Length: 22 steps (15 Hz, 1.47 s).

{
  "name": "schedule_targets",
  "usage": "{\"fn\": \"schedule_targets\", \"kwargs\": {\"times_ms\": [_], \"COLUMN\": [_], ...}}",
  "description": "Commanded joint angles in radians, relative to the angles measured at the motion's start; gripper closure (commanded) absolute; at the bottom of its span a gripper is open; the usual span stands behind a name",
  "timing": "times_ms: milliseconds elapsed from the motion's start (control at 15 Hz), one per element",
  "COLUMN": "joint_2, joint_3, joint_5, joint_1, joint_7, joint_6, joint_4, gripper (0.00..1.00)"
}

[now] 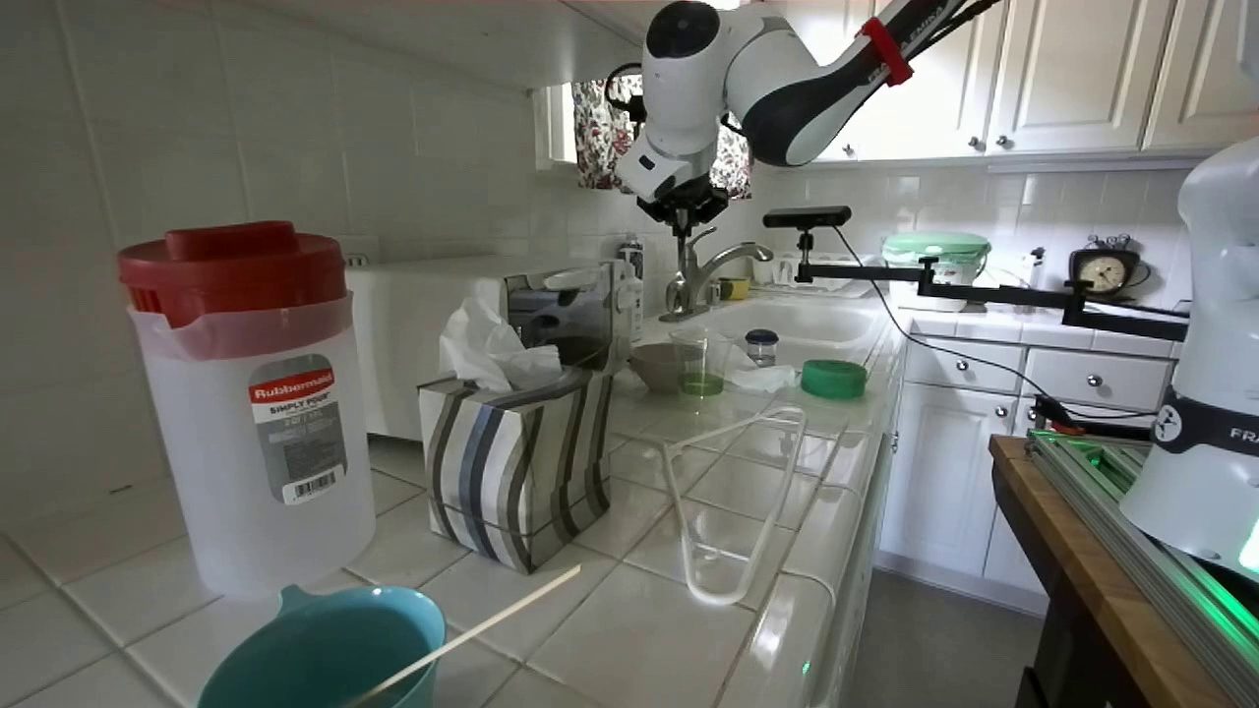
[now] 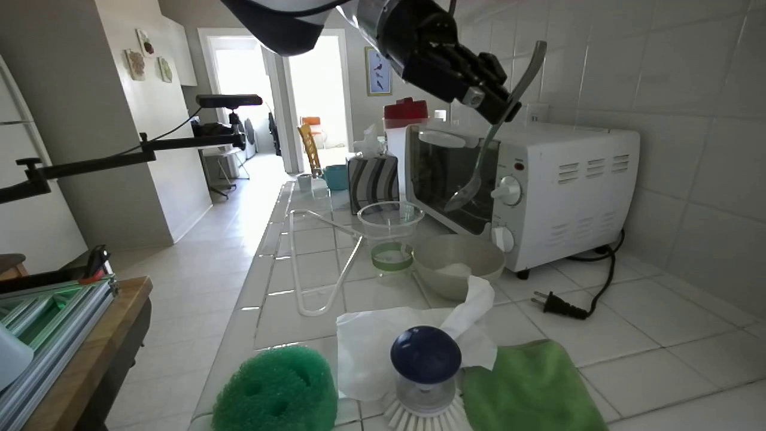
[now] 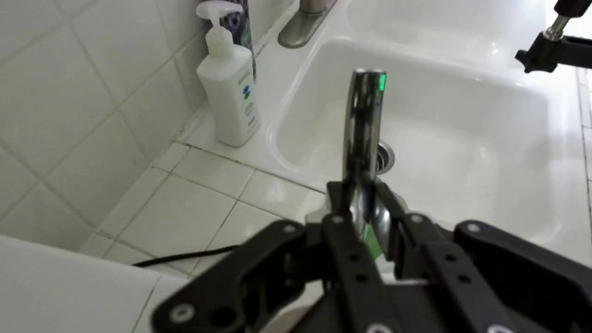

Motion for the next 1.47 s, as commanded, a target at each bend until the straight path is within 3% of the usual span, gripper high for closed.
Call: {"fn": "schedule_targets", "kwargs": {"times_ms": [0,467,800,1000,1200,1400], "joint_2": [-0.099,-0.195,-0.204,-0.205,-0.203,-0.22], "joint_3": [-0.025,-0.111,-0.127,-0.124,-0.122,-0.122], "joint_5": [0.115,0.289,0.534,0.757,0.994,1.228], "joint_1": [-0.041,-0.079,-0.074,-0.062,0.014,0.149], "joint_7": [-0.048,-0.093,-0.231,-0.392,-0.558,-0.689], "joint_6": [0.142,0.277,0.549,0.689,0.745,0.694], "joint_4": [-0.096,-0.173,-0.252,-0.305,-0.385,-0.43], "gripper": [0.95,0.95,0.95,0.95,0.95,0.95]}}
